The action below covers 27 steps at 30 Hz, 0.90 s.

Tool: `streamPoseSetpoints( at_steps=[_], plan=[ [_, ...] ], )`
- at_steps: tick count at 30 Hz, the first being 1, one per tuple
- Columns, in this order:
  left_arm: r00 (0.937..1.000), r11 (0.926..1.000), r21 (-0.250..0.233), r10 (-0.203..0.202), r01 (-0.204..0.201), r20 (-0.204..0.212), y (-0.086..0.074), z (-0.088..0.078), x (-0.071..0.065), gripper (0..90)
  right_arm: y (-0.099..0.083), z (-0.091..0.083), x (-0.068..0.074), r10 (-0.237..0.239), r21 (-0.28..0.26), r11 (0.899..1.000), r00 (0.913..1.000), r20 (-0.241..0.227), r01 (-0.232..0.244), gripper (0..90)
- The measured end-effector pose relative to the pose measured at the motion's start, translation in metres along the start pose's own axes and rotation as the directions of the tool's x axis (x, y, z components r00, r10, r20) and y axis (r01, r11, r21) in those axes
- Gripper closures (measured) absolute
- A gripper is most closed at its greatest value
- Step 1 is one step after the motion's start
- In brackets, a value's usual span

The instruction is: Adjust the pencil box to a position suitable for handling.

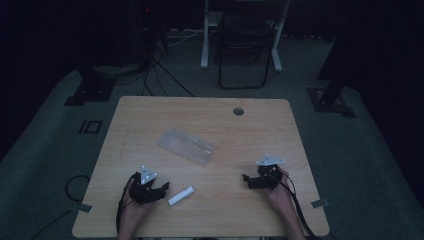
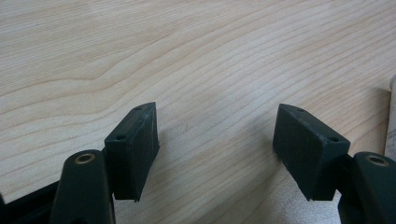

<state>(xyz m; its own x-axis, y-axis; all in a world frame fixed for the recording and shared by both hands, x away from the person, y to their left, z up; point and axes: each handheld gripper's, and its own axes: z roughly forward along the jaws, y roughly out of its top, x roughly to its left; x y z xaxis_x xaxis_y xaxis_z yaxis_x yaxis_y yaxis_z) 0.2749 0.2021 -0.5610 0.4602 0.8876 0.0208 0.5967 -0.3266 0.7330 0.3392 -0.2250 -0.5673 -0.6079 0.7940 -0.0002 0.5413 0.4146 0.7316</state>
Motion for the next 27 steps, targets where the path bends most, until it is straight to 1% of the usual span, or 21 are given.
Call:
streamPoseSetpoints(
  at_steps=[11,12,13,14,15,19,21,23,24,27],
  plan=[
    [1.0,1.0,0.0,-0.002,0.002,-0.001,0.0,0.0,0.0,31.5,0.0,0.0,0.001,0.008,0.0,1.0,1.0,0.004,-0.008,13.7],
    [1.0,1.0,0.001,-0.002,0.002,0.0,0.0,0.0,0.0,31.5,0.001,0.0,0.002,0.011,-0.001,1.0,0.9999,0.009,-0.011,17.7],
    [1.0,1.0,0.002,0.0,0.0,0.001,0.0,0.0,0.0,31.1,0.001,-0.002,0.003,0.017,-0.004,1.0,0.9997,0.017,-0.017,25.6],
    [1.0,1.0,0.002,0.0,0.0,0.002,0.0,0.0,0.0,30.8,0.002,-0.003,0.004,0.015,-0.005,1.0,0.9998,0.013,-0.015,31.3],
    [1.0,1.0,0.002,0.001,-0.001,0.002,0.0,0.0,0.0,30.7,0.002,-0.004,0.005,0.009,-0.011,1.0,0.9999,0.011,-0.009,31.9],
    [1.0,1.0,0.002,0.003,-0.003,0.004,0.0,0.0,0.0,30.4,0.009,-0.014,0.013,0.009,-0.057,0.998,0.9999,0.013,-0.008,35.7],
    [1.0,1.0,0.002,0.005,-0.005,0.007,0.001,0.001,0.0,30.2,0.014,-0.017,0.019,-0.005,-0.066,0.998,0.9999,0.015,0.006,36.0],
    [0.9999,1.0,0.002,0.007,-0.007,0.008,0.001,0.001,0.0,30.0,0.02,-0.018,0.028,-0.037,-0.071,0.997,0.999,0.025,0.038,37.5],
    [0.9999,1.0,0.002,0.007,-0.007,0.008,0.001,0.001,0.0,30.0,0.023,-0.018,0.032,-0.045,-0.072,0.996,0.9986,0.026,0.047,37.6],
    [0.9999,1.0,0.002,0.008,-0.008,0.009,0.002,0.002,-0.001,29.9,0.03,-0.019,0.042,-0.057,-0.086,0.995,0.9984,0.009,0.057,38.4]
  ],
)
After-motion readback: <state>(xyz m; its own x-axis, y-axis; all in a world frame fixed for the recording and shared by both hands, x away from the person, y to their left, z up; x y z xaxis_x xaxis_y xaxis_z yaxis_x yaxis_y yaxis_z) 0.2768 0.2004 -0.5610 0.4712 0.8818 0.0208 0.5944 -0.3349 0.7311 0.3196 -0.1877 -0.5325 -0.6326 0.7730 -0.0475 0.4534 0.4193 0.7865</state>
